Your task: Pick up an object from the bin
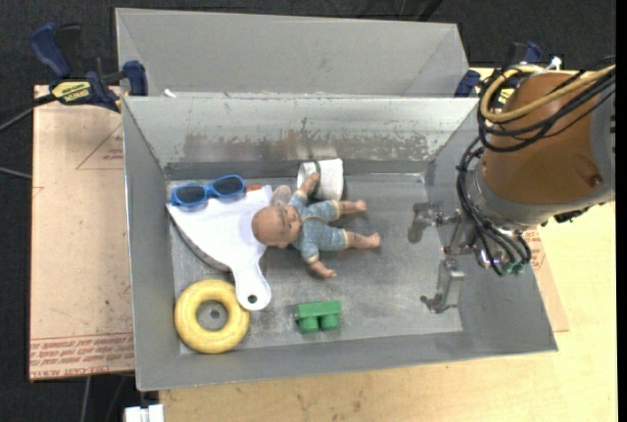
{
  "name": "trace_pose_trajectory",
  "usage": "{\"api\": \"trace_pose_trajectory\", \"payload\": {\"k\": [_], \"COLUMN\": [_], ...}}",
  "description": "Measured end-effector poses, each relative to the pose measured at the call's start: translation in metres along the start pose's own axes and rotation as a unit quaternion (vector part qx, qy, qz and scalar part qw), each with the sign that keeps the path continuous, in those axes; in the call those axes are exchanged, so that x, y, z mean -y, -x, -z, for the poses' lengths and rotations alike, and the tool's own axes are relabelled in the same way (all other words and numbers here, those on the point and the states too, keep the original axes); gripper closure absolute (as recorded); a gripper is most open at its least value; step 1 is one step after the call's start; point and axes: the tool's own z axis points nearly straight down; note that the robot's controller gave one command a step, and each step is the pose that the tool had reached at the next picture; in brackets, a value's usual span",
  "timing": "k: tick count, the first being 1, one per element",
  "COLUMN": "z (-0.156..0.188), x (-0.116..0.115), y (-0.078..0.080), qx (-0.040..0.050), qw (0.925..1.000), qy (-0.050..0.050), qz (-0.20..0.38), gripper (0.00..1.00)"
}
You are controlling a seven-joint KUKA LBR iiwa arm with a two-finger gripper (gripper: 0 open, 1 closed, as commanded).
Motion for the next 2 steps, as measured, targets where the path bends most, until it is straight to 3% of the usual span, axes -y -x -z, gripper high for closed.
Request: {"api": "trace_pose_trajectory", "payload": {"k": [1,2], "z": [0.004,-0.060], "x": [0.000,-0.048], "y": [0.002,0.030], "qx": [0.0039,0.0055], "qw": [1.0000,1.0000], "qy": [0.000,0.000], "qz": [0.001,-0.004], "gripper": [0.00,0.00]}}
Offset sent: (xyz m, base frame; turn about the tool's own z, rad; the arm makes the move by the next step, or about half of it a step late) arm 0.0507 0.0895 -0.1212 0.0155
